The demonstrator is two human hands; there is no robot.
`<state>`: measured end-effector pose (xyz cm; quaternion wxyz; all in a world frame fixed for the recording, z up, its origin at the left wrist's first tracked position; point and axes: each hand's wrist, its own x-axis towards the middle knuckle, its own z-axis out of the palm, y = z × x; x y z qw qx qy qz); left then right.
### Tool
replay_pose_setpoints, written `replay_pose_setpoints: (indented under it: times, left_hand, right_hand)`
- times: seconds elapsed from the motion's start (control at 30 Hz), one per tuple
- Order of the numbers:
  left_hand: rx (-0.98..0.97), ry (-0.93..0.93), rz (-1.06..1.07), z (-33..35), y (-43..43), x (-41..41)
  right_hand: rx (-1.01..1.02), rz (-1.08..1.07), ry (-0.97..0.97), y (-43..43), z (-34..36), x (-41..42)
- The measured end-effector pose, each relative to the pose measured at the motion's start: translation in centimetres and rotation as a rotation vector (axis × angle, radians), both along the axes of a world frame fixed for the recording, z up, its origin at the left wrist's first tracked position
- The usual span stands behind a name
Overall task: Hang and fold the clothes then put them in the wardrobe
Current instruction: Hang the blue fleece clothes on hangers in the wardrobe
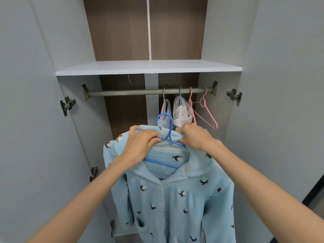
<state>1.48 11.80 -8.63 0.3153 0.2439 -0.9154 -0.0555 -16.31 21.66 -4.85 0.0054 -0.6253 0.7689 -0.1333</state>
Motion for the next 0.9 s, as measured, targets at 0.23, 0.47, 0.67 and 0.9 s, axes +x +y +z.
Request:
replay_pose_setpoints:
  times: [0.23,0.47,0.67,0.9]
  left_hand:
    - [0.071,0.050,0.119,0.6,0.2,-0.6]
    - [0.039,0.032,0.182,0.1,0.4,-0.5]
    - [0.045,0.068,0.144,0.4,0.6,-0.7]
    - [0.033,0.085,0.202,0.9,0.3,0.0]
  right_hand:
    - [-0.253,-0.104,-0.104,0.4,-0.4,-0.2]
    - [0.022,-0.223,-0.924,1.6,0.6,-2.7]
    - [0.121,-0.275,-1.576,1.7,1.1,-3.8]
    - [0.114,-0.297,-1.765,1.3,0.1,-3.7]
